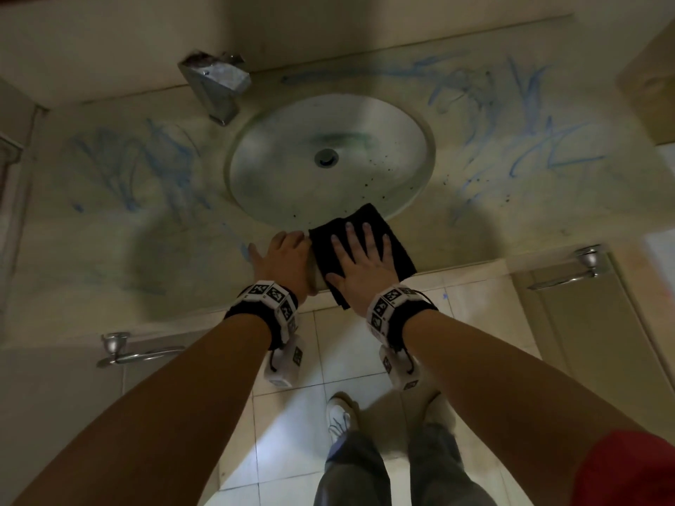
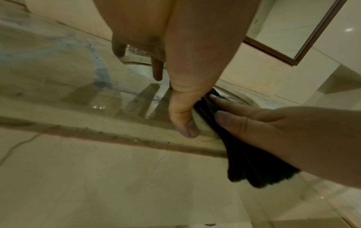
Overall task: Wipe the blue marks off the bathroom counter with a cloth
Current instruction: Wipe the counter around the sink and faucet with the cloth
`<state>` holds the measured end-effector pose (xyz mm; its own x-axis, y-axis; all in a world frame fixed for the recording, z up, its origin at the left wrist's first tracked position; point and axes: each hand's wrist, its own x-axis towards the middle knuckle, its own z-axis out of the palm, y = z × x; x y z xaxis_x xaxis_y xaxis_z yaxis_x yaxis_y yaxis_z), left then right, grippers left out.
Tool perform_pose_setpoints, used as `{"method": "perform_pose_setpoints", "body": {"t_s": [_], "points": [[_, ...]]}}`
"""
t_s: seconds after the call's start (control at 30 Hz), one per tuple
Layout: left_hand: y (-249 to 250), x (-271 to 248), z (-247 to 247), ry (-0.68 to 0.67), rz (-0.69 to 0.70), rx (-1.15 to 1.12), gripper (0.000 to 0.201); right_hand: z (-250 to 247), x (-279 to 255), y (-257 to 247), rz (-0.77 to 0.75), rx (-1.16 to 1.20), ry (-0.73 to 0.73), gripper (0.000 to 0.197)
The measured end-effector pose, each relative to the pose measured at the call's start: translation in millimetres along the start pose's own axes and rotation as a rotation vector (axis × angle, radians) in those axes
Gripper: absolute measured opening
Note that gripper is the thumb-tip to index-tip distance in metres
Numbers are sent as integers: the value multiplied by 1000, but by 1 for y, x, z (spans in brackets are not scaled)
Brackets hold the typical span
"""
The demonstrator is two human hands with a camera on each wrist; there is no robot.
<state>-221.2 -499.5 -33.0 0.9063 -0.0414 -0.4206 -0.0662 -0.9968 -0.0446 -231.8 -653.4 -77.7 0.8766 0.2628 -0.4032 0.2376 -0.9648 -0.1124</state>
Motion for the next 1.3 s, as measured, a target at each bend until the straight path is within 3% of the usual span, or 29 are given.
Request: {"method": "perform_pose_setpoints", "body": {"t_s": [0.1, 0.3, 0.5, 0.8, 1.03, 1.3], "points": [[9, -1, -4, -36, -41, 15, 97, -1, -7, 20, -36, -27, -9, 70], [41, -1, -12, -108, -168, -18, 75, -6, -25, 79, -73, -67, -30, 69], [107, -2, -14, 47, -71, -127, 67, -14, -37, 141, -31, -46, -40, 65], [175, 11, -22, -14, -9, -109, 70, -28, -46, 239, 81, 5, -72, 59], [184, 19, -33, -46, -37, -88, 70, -38, -52, 239, 100, -27, -45, 56], [186, 29, -42, -80, 24, -106, 93, -32, -62, 242, 36, -82, -94, 58]]}}
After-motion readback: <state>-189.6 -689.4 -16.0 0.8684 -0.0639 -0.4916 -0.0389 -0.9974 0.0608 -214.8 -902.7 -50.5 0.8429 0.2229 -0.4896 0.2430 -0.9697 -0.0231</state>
